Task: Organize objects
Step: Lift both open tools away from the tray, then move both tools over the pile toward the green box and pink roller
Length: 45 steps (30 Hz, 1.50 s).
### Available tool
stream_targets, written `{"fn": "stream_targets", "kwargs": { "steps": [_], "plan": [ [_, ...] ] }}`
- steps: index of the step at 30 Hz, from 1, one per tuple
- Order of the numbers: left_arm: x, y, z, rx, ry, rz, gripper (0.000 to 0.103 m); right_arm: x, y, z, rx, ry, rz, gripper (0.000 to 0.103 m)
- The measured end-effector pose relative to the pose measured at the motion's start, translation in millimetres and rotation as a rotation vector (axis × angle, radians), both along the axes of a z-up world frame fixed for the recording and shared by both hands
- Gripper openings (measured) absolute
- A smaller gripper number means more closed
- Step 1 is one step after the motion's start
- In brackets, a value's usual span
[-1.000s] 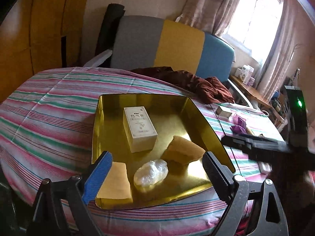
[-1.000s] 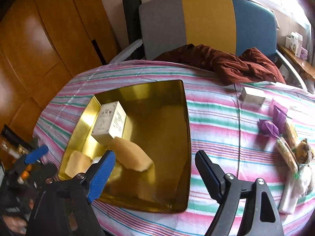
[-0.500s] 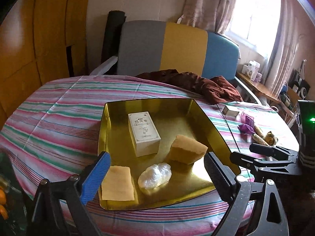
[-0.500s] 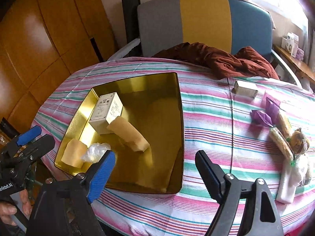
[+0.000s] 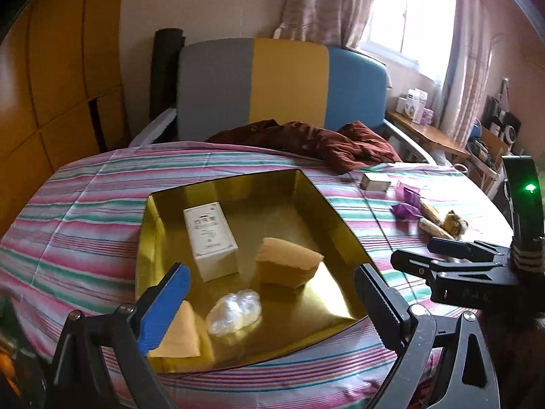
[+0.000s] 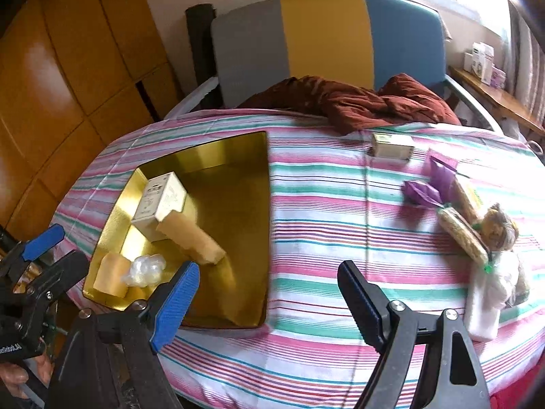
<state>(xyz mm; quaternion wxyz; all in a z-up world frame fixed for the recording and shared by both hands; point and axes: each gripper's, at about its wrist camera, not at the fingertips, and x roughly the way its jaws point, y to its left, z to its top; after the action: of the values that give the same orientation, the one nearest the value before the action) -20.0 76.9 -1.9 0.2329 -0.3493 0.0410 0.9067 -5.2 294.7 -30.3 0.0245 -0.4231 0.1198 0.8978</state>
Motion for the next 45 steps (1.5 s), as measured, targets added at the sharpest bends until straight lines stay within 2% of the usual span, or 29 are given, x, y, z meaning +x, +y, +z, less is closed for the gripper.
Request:
{"fn": "stream_targets", "kwargs": {
  "steps": [6, 19, 37, 45],
  "plan": [
    [0.7, 22.0, 3.7, 0.009, -0.003, -0.058, 0.097, 11.9, 40.8, -3.1, -0.015, -0.015, -0.101, 0.085],
    [-2.0, 78.4, -1.5, -0.037, -0.037, -0.185, 0.097, 43.6, 136.2, -8.4, -0.062, -0.046, -0.310, 0.085],
    [-18.9, 137.7, -12.2, -0.060, -0.101, -0.281, 0.097, 46.2, 216.7, -8.9, -0.107, -0.041, -0.455, 0.085],
    [-29.4, 166.9, -15.6, -0.048, -0.144, -0.310, 0.097, 14.0, 233.7, 4.0, -0.082, -0.011, -0.431, 0.085]
  ]
}}
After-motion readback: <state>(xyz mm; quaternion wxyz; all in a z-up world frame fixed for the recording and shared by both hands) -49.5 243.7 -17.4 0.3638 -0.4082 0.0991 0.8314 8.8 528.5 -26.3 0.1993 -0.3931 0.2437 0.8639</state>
